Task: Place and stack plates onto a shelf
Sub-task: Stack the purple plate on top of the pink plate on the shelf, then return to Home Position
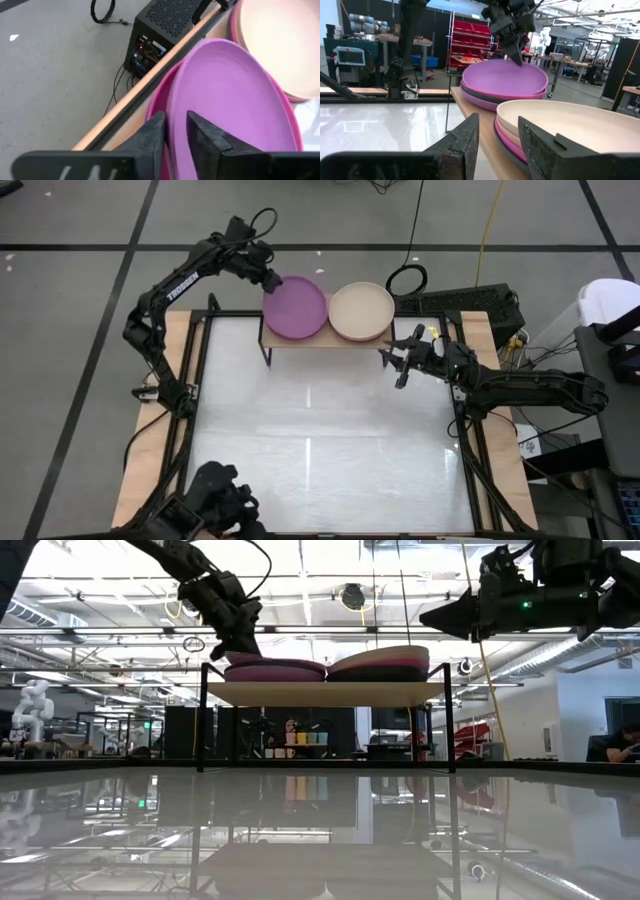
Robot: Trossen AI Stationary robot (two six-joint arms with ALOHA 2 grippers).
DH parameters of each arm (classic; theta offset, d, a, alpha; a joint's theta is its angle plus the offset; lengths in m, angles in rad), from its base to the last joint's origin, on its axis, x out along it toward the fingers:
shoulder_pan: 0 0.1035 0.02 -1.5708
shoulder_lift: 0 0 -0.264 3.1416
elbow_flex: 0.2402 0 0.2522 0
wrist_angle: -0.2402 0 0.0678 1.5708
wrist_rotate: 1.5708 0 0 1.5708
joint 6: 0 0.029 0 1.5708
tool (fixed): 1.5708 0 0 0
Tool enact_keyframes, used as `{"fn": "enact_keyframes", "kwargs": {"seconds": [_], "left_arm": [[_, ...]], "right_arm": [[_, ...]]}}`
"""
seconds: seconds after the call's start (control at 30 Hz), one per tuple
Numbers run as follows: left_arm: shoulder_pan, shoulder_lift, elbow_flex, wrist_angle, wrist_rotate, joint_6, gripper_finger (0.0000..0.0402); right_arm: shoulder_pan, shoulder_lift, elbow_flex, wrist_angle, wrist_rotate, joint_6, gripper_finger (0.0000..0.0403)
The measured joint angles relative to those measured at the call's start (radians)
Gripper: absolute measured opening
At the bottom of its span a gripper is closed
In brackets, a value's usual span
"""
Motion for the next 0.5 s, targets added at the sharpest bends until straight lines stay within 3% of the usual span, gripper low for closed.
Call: {"fn": "enact_keyframes", "kwargs": {"seconds": [0.17,0.5], "left_arm": [[-0.014,-0.027,0.021,-0.014,-0.003,0.076,0.0111],[-0.051,-0.108,0.139,-0.015,-0.010,0.014,0.0115]], "right_arm": [[0.000,0.000,0.000,-0.016,-0.001,0.001,0.0118],[0.000,0.000,0.000,0.020,-0.002,0.012,0.0118]]}}
